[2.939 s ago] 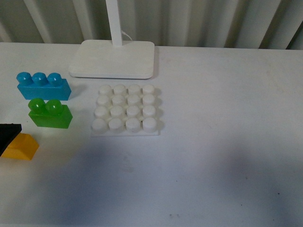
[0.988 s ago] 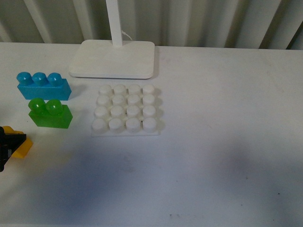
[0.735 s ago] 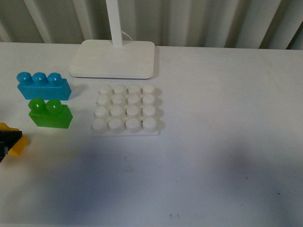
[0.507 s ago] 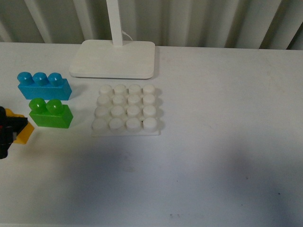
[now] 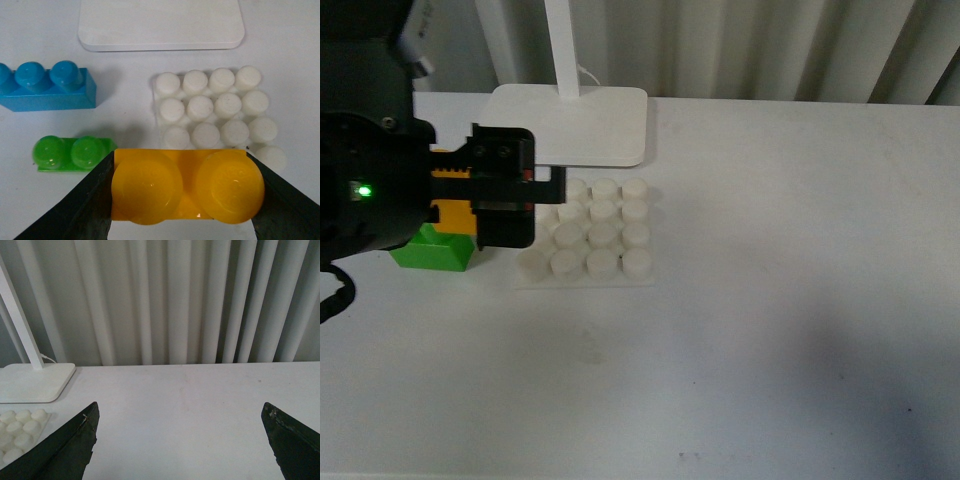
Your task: Insert yellow block into base center
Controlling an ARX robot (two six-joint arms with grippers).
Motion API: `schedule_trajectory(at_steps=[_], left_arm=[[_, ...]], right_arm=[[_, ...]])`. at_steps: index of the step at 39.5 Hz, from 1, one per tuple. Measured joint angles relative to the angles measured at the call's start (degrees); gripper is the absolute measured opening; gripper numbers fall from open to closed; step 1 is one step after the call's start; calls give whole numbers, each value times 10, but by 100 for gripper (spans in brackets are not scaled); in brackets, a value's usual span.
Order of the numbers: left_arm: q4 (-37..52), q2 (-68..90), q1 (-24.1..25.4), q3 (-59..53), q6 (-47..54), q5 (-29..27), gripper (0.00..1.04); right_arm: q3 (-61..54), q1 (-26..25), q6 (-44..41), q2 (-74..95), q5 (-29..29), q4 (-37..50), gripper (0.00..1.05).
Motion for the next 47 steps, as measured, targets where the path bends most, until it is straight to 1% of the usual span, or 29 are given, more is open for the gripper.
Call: schedule_trajectory(at_steps=[12,18,31,47], left_arm=[[-18,94,-58,88,-35,-46,66],[-23,132,-72,123,-55,-50,66],[-23,178,-75,162,-73,-56,66],[-23,209,-59,177,-84,-57,66]], right_arm=[[0,0,0,0,0,0,95],[0,0,0,0,0,0,95],[0,0,0,0,0,0,95],[0,0,0,0,0,0,95]])
